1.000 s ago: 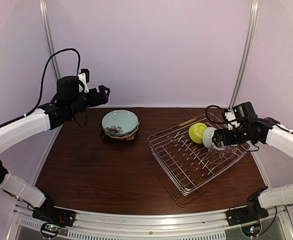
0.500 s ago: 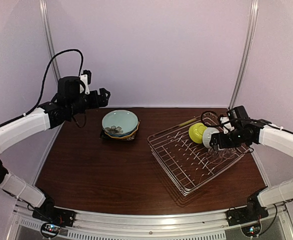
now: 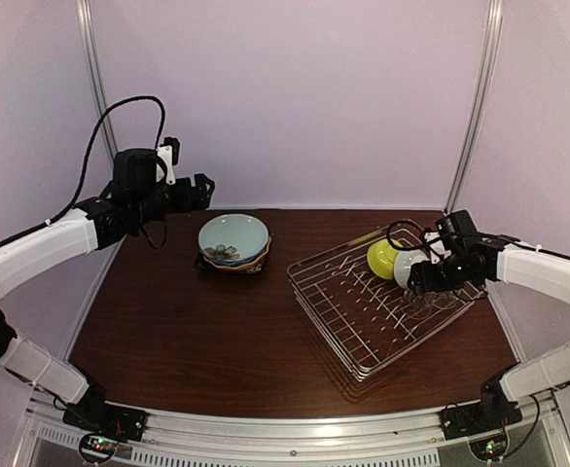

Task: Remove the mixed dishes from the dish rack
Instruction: Grab the cup from the dish rack.

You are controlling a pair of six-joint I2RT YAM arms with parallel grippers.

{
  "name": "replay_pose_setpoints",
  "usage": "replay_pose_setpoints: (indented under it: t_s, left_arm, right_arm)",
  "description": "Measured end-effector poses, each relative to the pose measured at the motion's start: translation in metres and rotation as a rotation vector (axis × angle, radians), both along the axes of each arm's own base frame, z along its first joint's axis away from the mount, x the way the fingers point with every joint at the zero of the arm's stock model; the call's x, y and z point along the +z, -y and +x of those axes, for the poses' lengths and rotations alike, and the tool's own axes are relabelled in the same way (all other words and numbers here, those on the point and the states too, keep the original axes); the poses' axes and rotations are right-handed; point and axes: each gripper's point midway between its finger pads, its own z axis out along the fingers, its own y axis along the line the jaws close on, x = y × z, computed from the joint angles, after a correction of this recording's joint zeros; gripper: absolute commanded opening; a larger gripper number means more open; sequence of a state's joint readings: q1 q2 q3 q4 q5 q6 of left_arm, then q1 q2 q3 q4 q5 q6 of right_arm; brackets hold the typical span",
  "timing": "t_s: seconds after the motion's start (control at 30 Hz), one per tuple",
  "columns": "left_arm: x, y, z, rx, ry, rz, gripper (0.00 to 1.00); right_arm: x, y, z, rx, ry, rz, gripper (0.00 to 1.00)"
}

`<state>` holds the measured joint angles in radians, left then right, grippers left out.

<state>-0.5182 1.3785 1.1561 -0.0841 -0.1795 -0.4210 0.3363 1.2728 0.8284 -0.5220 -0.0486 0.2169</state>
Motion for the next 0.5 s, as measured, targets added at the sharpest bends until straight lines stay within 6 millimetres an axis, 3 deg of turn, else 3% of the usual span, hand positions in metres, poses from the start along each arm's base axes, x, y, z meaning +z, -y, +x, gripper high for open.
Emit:
replay_pose_setpoints:
  t_s: [0.2, 0.5]
  left_arm:
    - [-0.002, 0.001, 0.001, 0.0, -0.005, 0.003, 0.97]
    - [-0.002, 0.005, 0.0, -0.023, -0.008, -0.005, 0.97]
  right_arm:
    - [0.001, 0.0, 0.001, -0.002, 0.006, -0.001, 0.59]
    - [0.019, -0.002, -0.005, 0.007, 0.034, 0.036, 0.55]
